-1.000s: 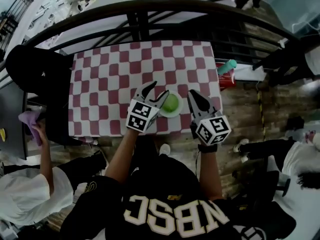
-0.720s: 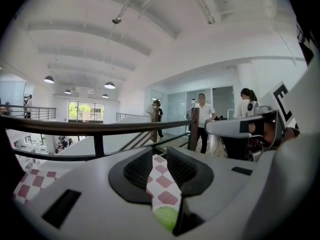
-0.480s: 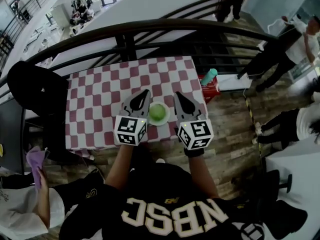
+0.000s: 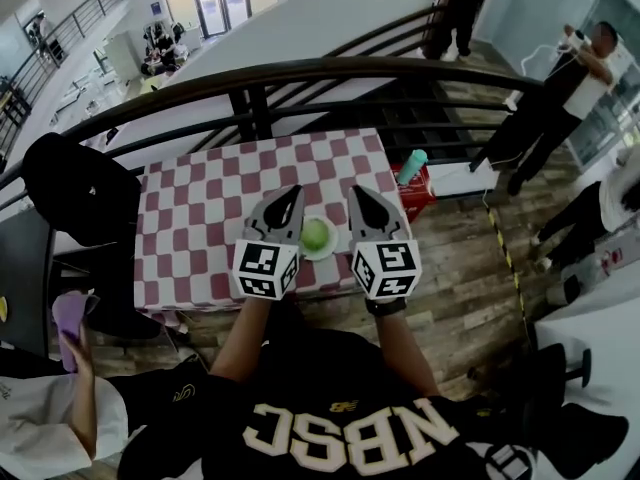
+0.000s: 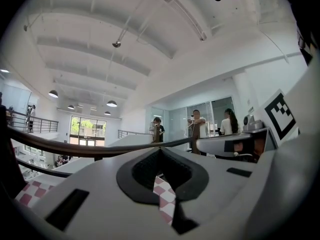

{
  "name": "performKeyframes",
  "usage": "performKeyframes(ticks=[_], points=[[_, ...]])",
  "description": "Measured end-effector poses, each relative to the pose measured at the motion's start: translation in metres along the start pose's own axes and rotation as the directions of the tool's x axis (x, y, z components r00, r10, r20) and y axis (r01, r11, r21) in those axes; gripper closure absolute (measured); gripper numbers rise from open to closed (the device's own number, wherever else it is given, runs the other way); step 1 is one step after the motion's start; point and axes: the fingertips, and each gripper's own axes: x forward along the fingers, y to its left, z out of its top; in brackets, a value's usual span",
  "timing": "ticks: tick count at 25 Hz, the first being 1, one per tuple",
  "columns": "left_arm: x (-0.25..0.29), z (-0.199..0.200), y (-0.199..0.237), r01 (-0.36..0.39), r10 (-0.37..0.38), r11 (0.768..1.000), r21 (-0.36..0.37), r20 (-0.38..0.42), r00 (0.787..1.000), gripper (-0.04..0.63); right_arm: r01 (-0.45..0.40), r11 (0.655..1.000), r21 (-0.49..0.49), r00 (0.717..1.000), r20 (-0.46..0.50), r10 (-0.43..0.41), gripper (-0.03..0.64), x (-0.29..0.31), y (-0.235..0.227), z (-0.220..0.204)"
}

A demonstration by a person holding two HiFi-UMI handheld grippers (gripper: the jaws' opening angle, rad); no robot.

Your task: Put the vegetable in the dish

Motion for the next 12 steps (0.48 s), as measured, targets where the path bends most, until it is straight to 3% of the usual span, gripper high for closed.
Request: performKeyframes(ticks=[12], points=[[-0.009,0.013,-0.005,-0.012,0.012,1.000,-0.010,0.041,0.999,0.577,0.005,1.000,0.004,1.000,0.011,-0.005,0.601,-0.006,0.001,0.004]])
